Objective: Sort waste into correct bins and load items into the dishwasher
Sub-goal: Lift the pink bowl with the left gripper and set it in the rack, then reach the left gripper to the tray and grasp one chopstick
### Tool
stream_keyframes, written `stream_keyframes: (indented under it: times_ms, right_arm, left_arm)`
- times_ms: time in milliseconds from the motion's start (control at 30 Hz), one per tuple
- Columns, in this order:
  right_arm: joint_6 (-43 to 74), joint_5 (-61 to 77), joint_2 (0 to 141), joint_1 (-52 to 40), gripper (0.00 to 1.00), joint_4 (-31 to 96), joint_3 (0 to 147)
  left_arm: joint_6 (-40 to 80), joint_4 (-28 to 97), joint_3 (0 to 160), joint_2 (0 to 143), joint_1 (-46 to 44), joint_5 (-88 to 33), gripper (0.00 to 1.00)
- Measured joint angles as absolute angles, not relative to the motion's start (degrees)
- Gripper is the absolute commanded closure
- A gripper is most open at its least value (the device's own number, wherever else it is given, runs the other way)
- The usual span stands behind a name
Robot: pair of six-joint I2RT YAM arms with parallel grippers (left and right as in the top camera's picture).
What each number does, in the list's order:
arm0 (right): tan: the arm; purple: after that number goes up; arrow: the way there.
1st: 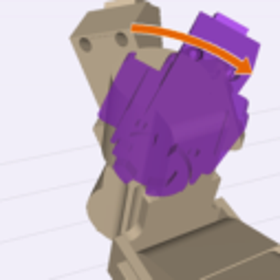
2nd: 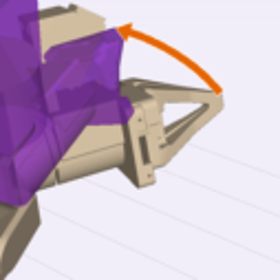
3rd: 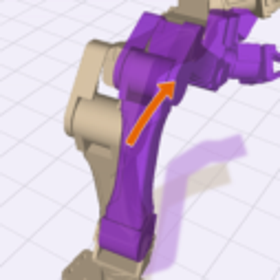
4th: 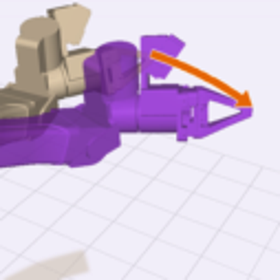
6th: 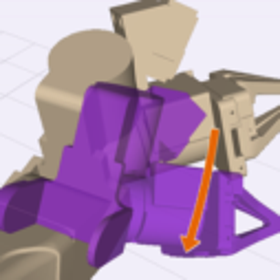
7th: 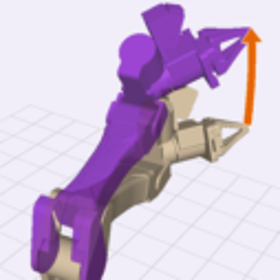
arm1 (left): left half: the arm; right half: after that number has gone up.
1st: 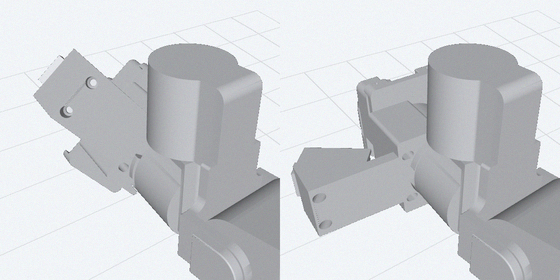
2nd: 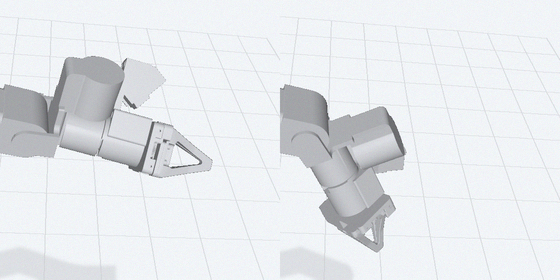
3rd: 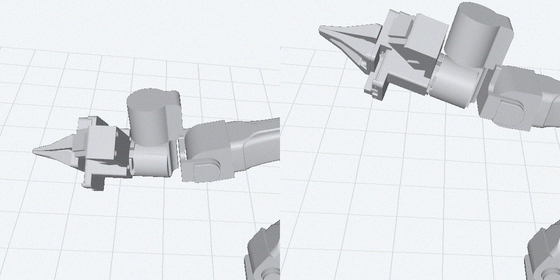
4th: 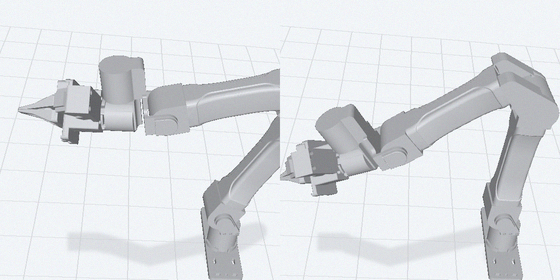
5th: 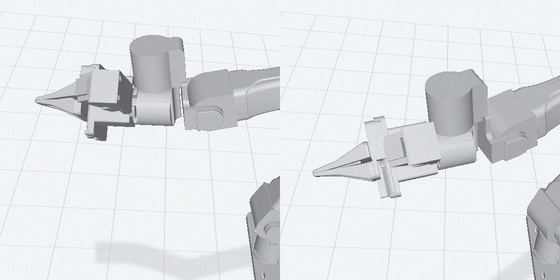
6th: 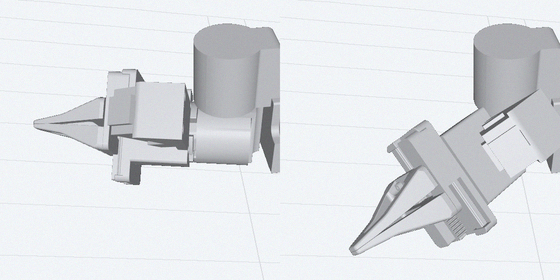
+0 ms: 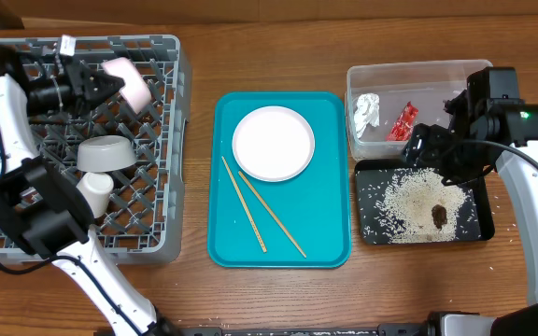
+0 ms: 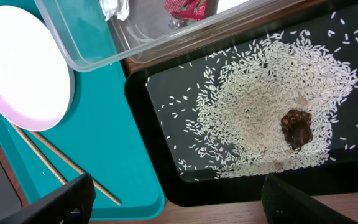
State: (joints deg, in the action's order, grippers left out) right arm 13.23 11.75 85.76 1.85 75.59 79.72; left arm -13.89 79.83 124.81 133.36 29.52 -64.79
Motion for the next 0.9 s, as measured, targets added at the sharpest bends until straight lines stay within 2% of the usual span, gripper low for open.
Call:
stream_keyframes:
  times_ms: [33, 100, 133, 200, 600, 767, 900]
  right_arm:
    - [13.3, 11.8, 85.8, 1.8, 0.13, 75.6, 79.7]
    - [13.3, 11.7, 85.8, 1.8, 0.13, 75.6, 79.7]
    - [13.3, 11.7, 85.8, 1.8, 0.13, 75.6, 79.7]
    - [13.3, 11.7, 85.8, 1.8, 0.13, 75.6, 79.7]
    - [13.2, 11.7, 85.8, 1.8, 0.13, 75.6, 79.7]
    - [13.3, 11.7, 85.8, 1.8, 0.12, 75.6, 79.7]
    - [13.2, 11.7, 85.8, 1.8, 0.12, 75.6, 79.7]
  left_arm:
    - [-13.9, 80.3, 124.8, 133.6, 30.2, -64.2, 0.36]
    - [-13.9, 81.7, 124.8, 134.0, 31.6, -63.2, 0.18]
    - [-14.0, 82.4, 124.8, 134.2, 32.4, -62.8, 0.14]
    - [-14.1, 84.0, 124.8, 134.3, 34.2, -62.3, 0.00]
    - [-17.2, 88.5, 124.4, 130.1, 42.5, -62.3, 0.00]
    - [-16.3, 90.0, 124.4, 120.4, 40.6, -56.0, 0.00]
    - [-9.4, 92.6, 124.4, 112.6, 34.1, -45.4, 0.00]
